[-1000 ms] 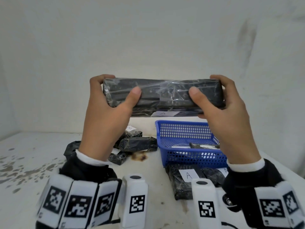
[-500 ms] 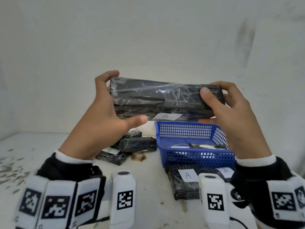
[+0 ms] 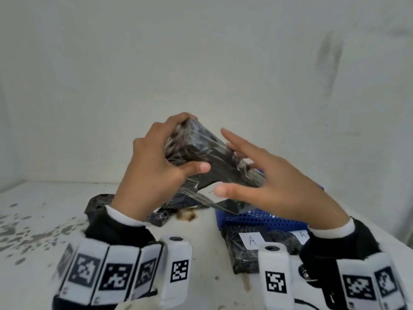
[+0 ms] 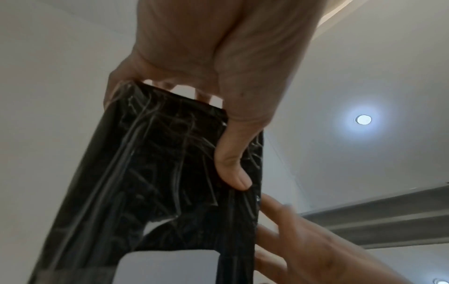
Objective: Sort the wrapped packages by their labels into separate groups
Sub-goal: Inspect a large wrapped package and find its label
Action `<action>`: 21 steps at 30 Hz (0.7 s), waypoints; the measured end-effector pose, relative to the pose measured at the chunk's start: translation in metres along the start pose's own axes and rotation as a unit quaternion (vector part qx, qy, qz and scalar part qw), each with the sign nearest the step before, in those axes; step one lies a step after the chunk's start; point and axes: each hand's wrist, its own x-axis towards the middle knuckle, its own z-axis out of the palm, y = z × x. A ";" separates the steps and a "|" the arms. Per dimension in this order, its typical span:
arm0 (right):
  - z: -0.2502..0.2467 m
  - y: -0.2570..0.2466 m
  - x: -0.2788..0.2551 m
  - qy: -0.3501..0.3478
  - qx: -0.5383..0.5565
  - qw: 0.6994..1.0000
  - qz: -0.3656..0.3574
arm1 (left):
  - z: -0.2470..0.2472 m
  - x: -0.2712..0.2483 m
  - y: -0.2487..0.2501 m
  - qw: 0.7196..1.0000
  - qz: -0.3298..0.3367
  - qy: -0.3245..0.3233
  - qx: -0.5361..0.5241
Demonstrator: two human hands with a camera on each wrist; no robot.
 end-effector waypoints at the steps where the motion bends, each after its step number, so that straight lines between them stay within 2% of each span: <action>1: 0.003 0.004 0.002 -0.001 -0.022 1.000 -0.007 | 0.002 0.000 0.000 1.000 0.004 -0.006 0.001; 3: 0.008 0.010 0.005 0.033 -0.058 0.998 -0.020 | 0.005 -0.001 -0.001 1.000 0.023 -0.012 -0.006; 5: 0.006 0.016 0.006 0.071 -0.041 0.996 -0.023 | 0.005 0.001 0.001 0.999 0.031 -0.005 -0.016; 8: -0.005 0.022 0.004 0.098 0.025 0.995 0.013 | -0.002 0.005 -0.003 0.997 -0.030 -0.013 -0.074; 10: -0.012 0.024 0.002 0.095 0.052 0.994 0.017 | -0.005 0.004 -0.002 0.988 -0.079 -0.061 -0.119; 12: -0.013 0.023 0.000 0.083 0.062 0.994 0.018 | -0.005 0.002 0.002 0.976 -0.090 -0.096 -0.172; 14: -0.012 0.022 0.000 0.076 0.052 0.996 0.023 | -0.005 0.000 0.005 0.969 -0.083 -0.086 -0.214; 16: -0.013 0.019 -0.001 0.070 0.067 0.995 0.030 | -0.003 0.000 0.005 0.974 -0.069 -0.073 -0.203; 21: -0.010 0.005 -0.004 0.054 0.203 0.976 0.050 | 0.001 -0.001 0.005 0.986 -0.038 -0.057 -0.153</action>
